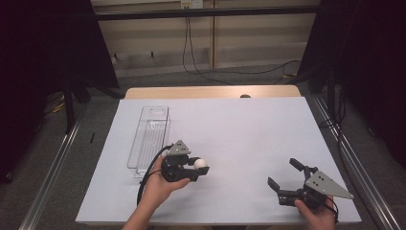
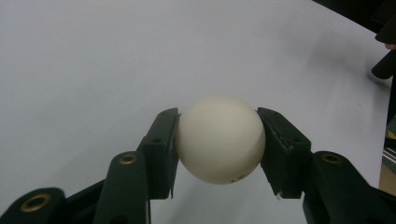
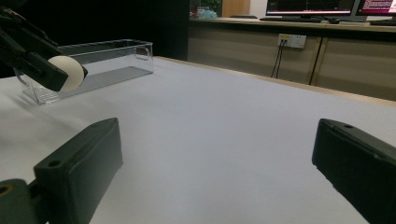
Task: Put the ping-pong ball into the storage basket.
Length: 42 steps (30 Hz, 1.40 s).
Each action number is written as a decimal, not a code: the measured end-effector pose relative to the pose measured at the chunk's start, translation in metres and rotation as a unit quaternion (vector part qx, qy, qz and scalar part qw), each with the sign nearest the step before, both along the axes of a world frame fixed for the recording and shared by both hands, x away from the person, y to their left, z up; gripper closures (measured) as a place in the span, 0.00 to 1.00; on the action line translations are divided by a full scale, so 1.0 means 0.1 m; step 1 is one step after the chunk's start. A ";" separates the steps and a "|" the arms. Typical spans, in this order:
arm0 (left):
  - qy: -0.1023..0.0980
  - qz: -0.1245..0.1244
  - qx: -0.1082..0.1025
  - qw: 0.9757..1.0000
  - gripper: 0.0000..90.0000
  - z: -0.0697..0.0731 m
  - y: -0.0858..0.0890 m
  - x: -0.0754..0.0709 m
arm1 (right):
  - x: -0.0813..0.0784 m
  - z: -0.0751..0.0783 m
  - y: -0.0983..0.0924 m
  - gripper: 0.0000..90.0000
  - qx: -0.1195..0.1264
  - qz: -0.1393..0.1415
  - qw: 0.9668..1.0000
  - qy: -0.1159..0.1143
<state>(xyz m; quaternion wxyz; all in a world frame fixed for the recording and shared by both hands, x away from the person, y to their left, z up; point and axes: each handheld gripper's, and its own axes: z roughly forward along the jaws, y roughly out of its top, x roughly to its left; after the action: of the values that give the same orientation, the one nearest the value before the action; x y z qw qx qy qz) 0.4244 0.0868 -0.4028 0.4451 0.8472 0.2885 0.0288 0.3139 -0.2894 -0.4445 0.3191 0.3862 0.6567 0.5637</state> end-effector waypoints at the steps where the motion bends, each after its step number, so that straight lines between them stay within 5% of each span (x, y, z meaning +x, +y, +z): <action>1: -0.001 -0.001 0.000 1.000 0.57 0.00 0.01 0.00 | 0.00 0.00 0.00 0.02 0.000 0.001 1.000 0.001; 42: -0.005 0.015 -0.015 1.000 0.57 0.07 0.11 0.05 | 0.01 -0.01 -0.01 0.01 0.000 -0.003 1.000 0.003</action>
<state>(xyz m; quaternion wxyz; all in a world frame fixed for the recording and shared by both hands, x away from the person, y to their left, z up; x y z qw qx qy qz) 0.4298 0.0980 -0.3963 0.4586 0.8360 0.2992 0.0356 0.3149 -0.2902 -0.4459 0.3185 0.3899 0.6563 0.5619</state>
